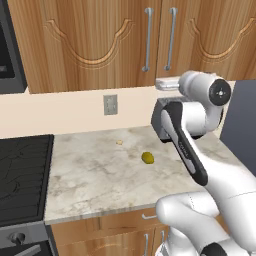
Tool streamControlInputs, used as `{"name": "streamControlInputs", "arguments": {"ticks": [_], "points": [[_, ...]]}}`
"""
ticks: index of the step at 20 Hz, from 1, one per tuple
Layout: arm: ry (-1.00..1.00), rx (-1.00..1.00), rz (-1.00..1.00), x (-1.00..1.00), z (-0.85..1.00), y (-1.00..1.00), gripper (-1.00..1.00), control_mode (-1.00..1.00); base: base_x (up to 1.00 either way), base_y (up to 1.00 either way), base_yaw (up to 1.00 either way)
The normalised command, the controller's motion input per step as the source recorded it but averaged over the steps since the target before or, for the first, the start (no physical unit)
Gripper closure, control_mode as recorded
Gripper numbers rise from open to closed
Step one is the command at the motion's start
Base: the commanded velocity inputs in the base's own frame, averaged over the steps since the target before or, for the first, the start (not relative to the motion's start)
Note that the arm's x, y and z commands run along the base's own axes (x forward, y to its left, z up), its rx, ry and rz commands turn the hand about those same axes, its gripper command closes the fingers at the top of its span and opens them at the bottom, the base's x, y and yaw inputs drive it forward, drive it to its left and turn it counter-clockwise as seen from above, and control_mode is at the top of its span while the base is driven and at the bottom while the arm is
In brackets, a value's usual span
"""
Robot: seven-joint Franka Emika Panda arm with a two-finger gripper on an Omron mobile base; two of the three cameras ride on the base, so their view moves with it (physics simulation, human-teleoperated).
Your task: Pick the pan from the cabinet and place it on the stove. Then turn on the stove burner for the pan.
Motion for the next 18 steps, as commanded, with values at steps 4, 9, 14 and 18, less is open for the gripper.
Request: {"name": "streamControlInputs", "arguments": {"ticks": [4,9,14,18], "points": [[-0.17,0.0,0.0,0.37,0.42,0.0,-1.0,-1.0,0.0,0.0,0.0],[-0.1,0.0,0.0,0.45,0.34,0.0,-1.0,-1.0,0.0,0.0,0.0],[-0.06,0.0,0.0,0.42,0.3,-0.12,-1.0,-1.0,0.0,0.0,0.0],[-0.05,0.0,0.0,0.38,0.2,-0.11,-1.0,-1.0,0.0,0.0,0.0]]}}
